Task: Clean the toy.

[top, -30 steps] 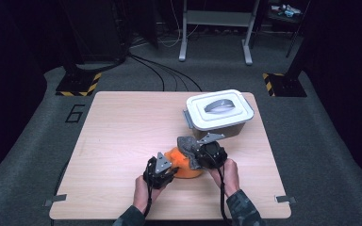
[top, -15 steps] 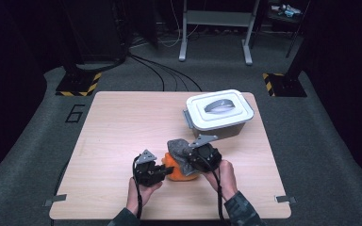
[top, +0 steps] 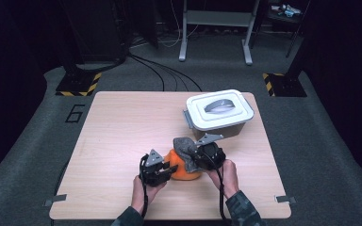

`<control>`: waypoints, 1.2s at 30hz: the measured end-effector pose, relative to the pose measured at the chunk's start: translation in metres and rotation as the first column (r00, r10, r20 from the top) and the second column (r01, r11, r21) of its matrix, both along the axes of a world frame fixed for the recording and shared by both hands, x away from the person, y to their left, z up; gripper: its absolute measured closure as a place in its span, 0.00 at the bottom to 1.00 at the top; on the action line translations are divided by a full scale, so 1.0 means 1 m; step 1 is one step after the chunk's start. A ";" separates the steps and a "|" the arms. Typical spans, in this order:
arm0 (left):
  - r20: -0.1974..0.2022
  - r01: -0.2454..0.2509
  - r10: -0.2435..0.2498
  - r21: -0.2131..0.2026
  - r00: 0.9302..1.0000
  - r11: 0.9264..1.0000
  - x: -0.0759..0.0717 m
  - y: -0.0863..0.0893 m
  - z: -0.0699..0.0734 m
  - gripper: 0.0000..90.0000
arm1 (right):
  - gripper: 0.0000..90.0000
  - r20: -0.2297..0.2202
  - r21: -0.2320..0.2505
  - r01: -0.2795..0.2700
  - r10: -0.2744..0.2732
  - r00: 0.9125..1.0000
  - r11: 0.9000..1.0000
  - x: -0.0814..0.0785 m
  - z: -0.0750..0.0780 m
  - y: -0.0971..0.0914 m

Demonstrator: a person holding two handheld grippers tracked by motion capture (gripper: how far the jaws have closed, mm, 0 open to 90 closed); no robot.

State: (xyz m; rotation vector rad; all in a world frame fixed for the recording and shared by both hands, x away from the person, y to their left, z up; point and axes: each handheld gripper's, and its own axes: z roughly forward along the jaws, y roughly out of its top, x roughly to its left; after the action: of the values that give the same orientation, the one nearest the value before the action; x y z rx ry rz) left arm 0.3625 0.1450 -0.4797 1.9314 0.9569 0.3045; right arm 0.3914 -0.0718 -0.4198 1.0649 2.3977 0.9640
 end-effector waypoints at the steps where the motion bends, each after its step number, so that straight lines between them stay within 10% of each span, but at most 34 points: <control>1: -0.003 0.002 -0.002 0.002 1.000 1.000 0.001 0.000 0.000 0.79 | 0.80 0.017 0.003 -0.003 0.003 1.000 1.000 -0.002 0.005 0.001; 8: -0.019 -0.014 0.014 -0.006 1.000 1.000 0.000 0.005 -0.004 0.81 | 0.81 0.034 -0.041 -0.062 0.063 0.997 0.997 -0.001 0.000 0.023; 18: -0.022 -0.006 0.006 -0.025 1.000 1.000 0.000 0.007 -0.005 0.82 | 0.81 -0.037 -0.027 0.066 -0.067 0.997 0.997 0.005 -0.020 -0.027; 22: 0.004 -0.019 0.019 0.021 1.000 1.000 -0.003 0.005 0.001 0.51 | 0.81 -0.031 -0.029 0.059 -0.060 0.998 0.998 0.003 -0.023 -0.022; 30: 0.035 -0.022 0.020 0.035 0.999 0.999 -0.008 -0.002 -0.004 0.79 | 0.81 0.047 0.004 -0.016 0.016 0.999 1.000 -0.013 0.015 0.010; 33: 0.008 -0.037 0.037 0.022 0.999 0.999 -0.005 0.005 -0.007 0.82 | 0.81 0.070 -0.104 -0.074 0.081 0.994 0.992 -0.010 0.004 0.038; 36: -0.010 -0.037 0.037 -0.022 0.999 0.999 -0.005 0.010 -0.010 0.83 | 0.81 0.042 -0.067 -0.063 0.066 0.997 0.996 -0.007 0.002 0.030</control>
State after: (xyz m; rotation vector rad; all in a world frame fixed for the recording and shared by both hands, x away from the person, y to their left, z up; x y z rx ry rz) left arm 0.3571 0.1551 -0.4895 1.8981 0.9997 0.3045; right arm 0.3848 -0.0420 -0.4183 0.9384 2.4240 0.9136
